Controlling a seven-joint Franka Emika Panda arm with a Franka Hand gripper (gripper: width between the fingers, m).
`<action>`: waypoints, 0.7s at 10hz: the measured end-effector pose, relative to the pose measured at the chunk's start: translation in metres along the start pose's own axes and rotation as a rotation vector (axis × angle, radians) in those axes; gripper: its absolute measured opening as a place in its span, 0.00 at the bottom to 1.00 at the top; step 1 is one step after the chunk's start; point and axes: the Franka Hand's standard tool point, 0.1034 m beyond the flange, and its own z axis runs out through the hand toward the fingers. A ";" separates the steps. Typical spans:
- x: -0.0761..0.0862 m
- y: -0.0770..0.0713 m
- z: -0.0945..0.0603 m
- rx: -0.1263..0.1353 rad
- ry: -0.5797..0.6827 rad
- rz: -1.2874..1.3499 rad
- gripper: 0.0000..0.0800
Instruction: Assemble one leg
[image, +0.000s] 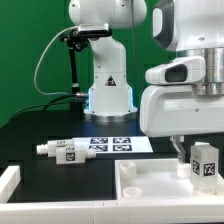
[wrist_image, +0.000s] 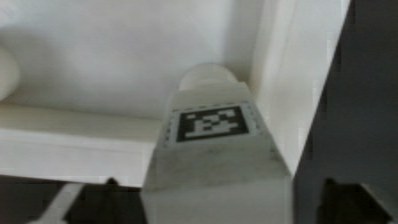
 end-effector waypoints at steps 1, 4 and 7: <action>0.000 0.000 0.000 0.001 0.000 0.073 0.56; 0.000 0.001 0.000 0.000 0.000 0.237 0.36; 0.000 0.003 0.001 -0.002 -0.001 0.444 0.36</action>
Offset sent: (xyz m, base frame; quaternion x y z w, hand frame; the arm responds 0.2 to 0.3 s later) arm 0.0000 0.0000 0.0000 0.0000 0.0000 0.1938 0.9810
